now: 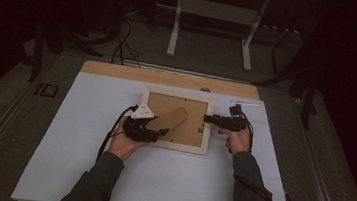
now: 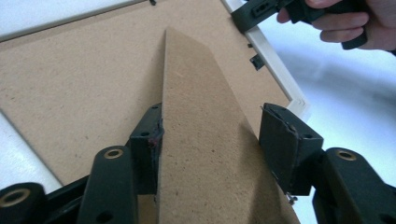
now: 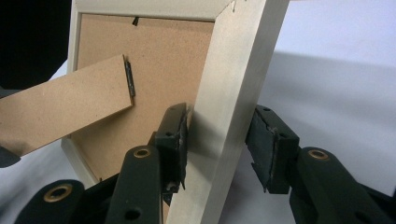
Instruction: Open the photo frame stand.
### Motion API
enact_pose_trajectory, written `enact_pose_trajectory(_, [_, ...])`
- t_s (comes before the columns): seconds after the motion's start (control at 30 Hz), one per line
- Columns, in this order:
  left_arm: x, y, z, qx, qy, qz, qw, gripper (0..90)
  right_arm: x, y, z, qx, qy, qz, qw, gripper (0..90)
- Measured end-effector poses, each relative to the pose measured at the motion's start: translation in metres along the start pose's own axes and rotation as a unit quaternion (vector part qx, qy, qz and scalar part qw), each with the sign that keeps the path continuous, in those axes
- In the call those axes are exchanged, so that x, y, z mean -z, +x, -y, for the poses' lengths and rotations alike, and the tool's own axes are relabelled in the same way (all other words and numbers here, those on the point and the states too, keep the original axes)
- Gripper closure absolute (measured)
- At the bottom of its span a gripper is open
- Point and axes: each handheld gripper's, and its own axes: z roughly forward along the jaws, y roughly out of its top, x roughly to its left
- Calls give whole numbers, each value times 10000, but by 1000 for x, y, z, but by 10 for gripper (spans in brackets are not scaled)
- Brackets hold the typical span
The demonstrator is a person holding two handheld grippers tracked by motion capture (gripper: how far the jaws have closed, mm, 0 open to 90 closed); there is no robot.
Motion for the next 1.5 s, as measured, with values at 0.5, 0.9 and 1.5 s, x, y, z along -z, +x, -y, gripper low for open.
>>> enact_pose_trajectory(0.5, [-5,10,-1,925,22,665,9935,581,4,12,-2,295,-200,35,9994,601])
enact_pose_trajectory(0.9, [-12,12,-1,1076,273,1003,9887,692,7,16,1,351,-287,56,9990,603])
enact_pose_trajectory(1.5, [-17,4,-12,781,257,899,9926,747,20,21,-3,472,-590,224,9969,622])
